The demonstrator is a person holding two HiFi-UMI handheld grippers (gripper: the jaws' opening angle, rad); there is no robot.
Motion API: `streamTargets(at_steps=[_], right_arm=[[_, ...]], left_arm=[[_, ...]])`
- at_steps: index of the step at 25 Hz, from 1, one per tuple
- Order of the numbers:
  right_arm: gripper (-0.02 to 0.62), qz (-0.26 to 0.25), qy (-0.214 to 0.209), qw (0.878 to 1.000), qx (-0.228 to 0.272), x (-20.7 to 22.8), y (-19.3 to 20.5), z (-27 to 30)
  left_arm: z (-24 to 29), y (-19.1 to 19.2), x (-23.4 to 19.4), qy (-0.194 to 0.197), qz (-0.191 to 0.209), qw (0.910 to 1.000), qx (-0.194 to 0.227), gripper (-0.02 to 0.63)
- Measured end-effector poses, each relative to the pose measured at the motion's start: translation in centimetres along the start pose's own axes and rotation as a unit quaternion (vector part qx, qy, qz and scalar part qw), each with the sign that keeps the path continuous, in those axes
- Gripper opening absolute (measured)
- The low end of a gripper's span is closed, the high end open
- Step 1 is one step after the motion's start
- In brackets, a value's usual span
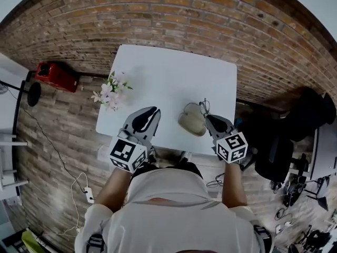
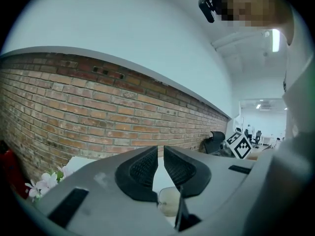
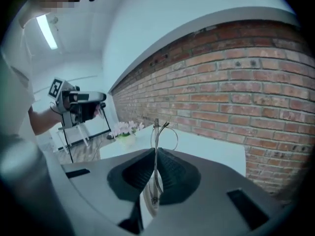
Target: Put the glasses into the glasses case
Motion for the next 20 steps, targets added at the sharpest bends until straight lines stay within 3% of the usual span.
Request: streamTargets(at_steps=[5,10,20], right_arm=[[0.066,-0.046,-0.036,0.993,-0.102,-0.9,5.1,4.1],[0.067,-0.114,-0.044,0.972,-0.200,-1.3,10.4,6.6],[0.067,-0.127,-0.070,0.949,-0.279,-1.8,15.9,9.7]], left_arm=[[-0.9,0.4,-0.3,-0.023,-0.007,0.9997,-0.001,0.044],[-1.9,0.4,-0.6,-0.038,-0.009,0.9992,0.001,0.044],[-3.6,1.0,-1.8,-0.060,-0.023,0.9979,-0.001,0.044]])
Point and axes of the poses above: the fingertips, and each gripper's own axes: z forward along the fingers, x to its right, y out of its underside, the point moved 1 cm from there along -z, backward along the fingers, and after that the axes turned 1 degree about y, right-handed, at the moved point
